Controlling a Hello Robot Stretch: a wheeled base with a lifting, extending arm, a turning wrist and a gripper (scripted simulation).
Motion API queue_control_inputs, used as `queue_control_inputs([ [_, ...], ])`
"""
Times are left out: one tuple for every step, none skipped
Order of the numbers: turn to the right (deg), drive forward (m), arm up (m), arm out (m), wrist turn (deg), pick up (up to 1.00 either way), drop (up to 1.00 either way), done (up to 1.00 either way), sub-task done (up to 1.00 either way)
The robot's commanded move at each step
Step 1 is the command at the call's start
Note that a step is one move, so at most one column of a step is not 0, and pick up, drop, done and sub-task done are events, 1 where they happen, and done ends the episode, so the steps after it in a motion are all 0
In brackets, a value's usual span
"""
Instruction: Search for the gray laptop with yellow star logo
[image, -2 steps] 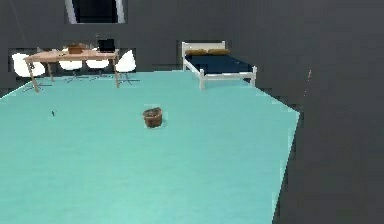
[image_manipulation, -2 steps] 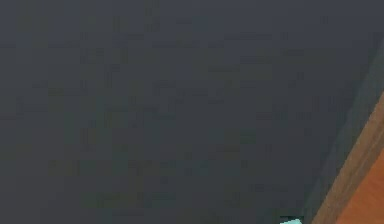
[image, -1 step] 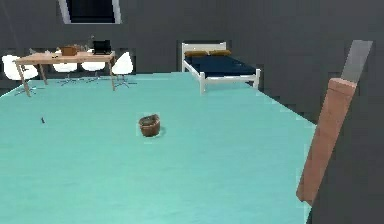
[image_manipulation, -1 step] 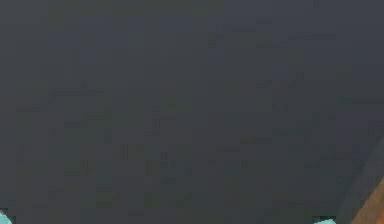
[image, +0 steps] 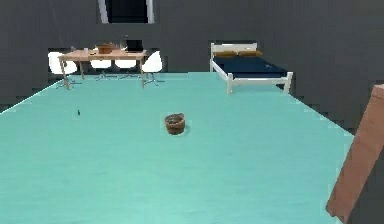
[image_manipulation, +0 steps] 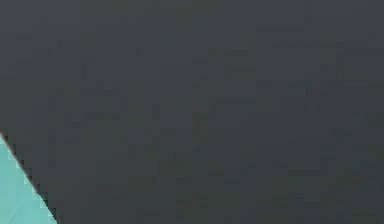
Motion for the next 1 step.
queue_control_inputs([
  [0.0, 0.55, 0.00, 0.00, 0.0, 0.00, 0.00, 0.00, 0.00],
])
